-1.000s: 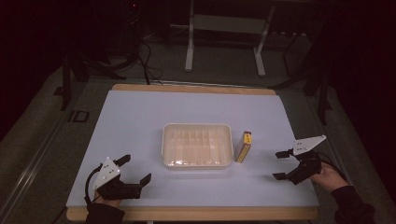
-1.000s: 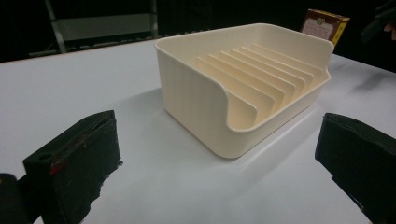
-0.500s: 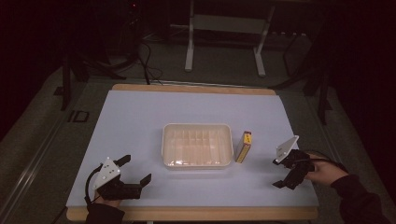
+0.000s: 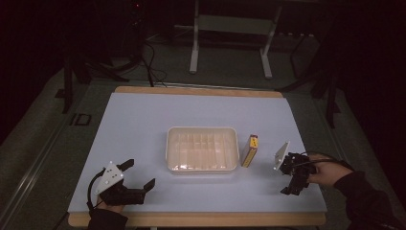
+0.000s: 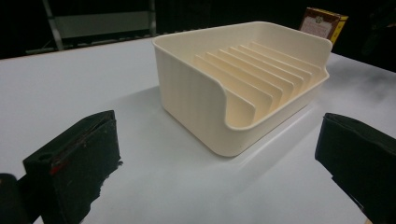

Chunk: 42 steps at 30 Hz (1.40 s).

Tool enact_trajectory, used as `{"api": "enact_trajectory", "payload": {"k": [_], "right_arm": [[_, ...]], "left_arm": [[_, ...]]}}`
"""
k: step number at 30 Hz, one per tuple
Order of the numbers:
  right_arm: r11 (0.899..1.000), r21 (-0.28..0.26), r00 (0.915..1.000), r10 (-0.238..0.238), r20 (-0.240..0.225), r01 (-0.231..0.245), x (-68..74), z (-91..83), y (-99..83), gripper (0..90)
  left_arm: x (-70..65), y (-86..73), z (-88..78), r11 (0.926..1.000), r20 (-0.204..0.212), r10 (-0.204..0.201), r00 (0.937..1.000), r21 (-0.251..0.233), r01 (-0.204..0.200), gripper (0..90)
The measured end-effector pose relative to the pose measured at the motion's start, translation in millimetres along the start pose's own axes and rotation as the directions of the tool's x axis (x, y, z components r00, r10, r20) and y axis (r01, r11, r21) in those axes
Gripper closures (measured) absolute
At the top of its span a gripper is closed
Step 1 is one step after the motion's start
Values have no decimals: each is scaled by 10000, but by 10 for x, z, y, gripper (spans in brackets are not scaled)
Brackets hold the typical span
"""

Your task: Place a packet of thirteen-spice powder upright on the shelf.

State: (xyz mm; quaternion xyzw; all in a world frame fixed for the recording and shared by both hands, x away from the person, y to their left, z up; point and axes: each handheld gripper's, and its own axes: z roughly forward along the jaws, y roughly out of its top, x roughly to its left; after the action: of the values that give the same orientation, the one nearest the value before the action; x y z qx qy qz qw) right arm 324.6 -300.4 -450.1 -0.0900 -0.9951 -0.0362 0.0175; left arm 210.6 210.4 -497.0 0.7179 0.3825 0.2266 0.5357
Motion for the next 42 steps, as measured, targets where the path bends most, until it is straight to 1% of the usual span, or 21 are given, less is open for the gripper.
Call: {"api": "enact_trajectory", "payload": {"k": [1,3,4,5,6,7,13,17,19,20,21,23,24,25,27,29,32,33,37,39,42], "right_arm": [[9997,249,10000,53,-38,-52,3,14,28,149],[9994,323,9999,98,-32,-97,7,18,39,163],[9990,385,9994,228,-278,-217,12,27,72,173],[9990,385,9994,228,-278,-217,12,27,72,173],[9993,376,9977,81,-678,-56,29,32,107,174],[9992,395,9969,16,-790,15,44,30,130,174],[9993,358,9936,-44,-1127,85,92,5,261,140],[9991,344,9922,-209,-1227,253,132,-20,337,137],[9987,357,9930,-323,-1140,366,146,-28,357,137],[9979,308,9927,-535,-1086,571,176,-48,403,135],[9977,288,9929,-587,-1036,620,190,-54,416,136],[9946,387,9907,-920,-1001,963,224,-62,451,136],[9940,403,9896,-966,-1066,1014,227,-62,472,136],[9948,386,9893,-893,-1155,943,227,-68,495,136],[9945,318,9883,-949,-1195,993,216,-79,536,136],[9952,170,9887,-938,-1166,964,203,-99,574,136],[9953,128,9885,-940,-1182,962,201,-114,592,138],[9928,-68,9860,-1199,-1155,1200,214,-151,634,139],[9879,-367,9809,-1542,-1188,1508,268,-237,703,139],[9847,-557,9760,-1713,-1348,1651,296,-287,738,139],[9788,-739,9718,-1992,-1262,1910,327,-362,788,141]], "left_arm": [[0,-1,1,10000,4,-4,10000,25,4,1],[0,0,0,10000,11,-11,10000,12,11,1],[1,0,-2,10000,20,-4,10000,12,4,1],[1,0,-2,10000,20,-4,10000,12,4,1],[0,0,-2,10000,18,2,10000,12,-2,1],[-1,0,-3,10000,25,3,10000,13,-3,1],[-4,1,-5,10000,46,5,10000,15,-5,1],[-3,0,-6,10000,61,16,10000,11,-16,1],[-3,1,-6,10000,67,13,10000,10,-13,1],[-4,0,-6,10000,76,16,10000,16,-16,1],[-5,1,-6,10000,81,17,10000,19,-17,1],[-6,0,-7,10000,88,10,10000,21,-10,1],[-7,0,-6,10000,79,17,10000,28,-17,1],[-7,0,-6,10000,79,17,10000,28,-17,1],[-9,0,-6,10000,98,8,10000,23,-9,1],[-7,0,-8,10000,94,21,10000,25,-21,1],[-6,-1,-10,10000,93,34,10000,27,-35,1],[-5,-1,-11,10000,93,37,9999,25,-37,1],[-6,-3,-9,10000,88,34,10000,34,-34,1],[-9,-4,-8,10000,66,63,10000,64,-63,1],[-2,-1,-16,10000,37,-24,10000,-23,24,1]]}}
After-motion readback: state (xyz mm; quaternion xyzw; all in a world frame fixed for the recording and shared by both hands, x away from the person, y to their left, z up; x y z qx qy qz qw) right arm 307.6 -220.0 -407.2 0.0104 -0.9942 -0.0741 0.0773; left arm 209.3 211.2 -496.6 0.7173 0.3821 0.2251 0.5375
